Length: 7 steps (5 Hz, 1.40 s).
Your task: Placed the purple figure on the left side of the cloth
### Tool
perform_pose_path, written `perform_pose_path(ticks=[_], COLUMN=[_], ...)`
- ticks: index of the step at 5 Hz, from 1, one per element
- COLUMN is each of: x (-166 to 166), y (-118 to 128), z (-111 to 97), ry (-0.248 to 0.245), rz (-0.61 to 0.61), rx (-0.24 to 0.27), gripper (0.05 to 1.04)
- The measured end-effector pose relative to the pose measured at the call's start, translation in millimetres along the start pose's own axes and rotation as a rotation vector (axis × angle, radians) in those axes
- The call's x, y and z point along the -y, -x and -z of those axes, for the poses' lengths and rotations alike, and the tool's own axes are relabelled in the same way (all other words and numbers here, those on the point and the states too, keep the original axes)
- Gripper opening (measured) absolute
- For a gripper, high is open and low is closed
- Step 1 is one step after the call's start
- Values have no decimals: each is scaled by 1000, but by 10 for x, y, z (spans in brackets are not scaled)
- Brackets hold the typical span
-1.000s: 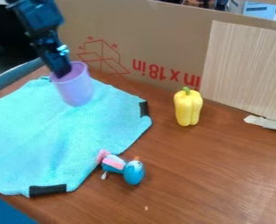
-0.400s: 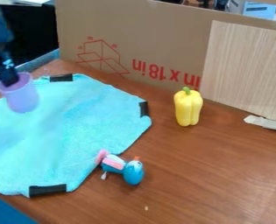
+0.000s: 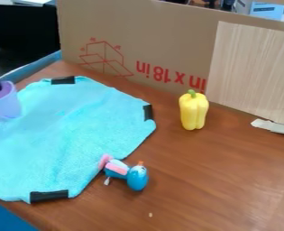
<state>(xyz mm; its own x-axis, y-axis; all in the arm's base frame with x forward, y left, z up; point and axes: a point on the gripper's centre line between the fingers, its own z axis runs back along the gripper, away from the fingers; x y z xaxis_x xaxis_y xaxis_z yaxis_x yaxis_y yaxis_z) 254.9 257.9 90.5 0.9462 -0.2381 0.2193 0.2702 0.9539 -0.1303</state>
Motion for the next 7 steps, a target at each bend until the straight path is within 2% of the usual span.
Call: perform_pose_path(ticks=[2,3,4,5,6,7], x=[-135,-151,-92,46,214,437], y=[64,60,53,-19,-207,-436], z=[188,189,190,81,-243,-669], ry=[-31,-43,-6,45,52,6], rz=[-22,-28,-35,-14,18,63], rx=[-29,-30,-26,-1,25,57], gripper=[82,219,501,816,991,1001])
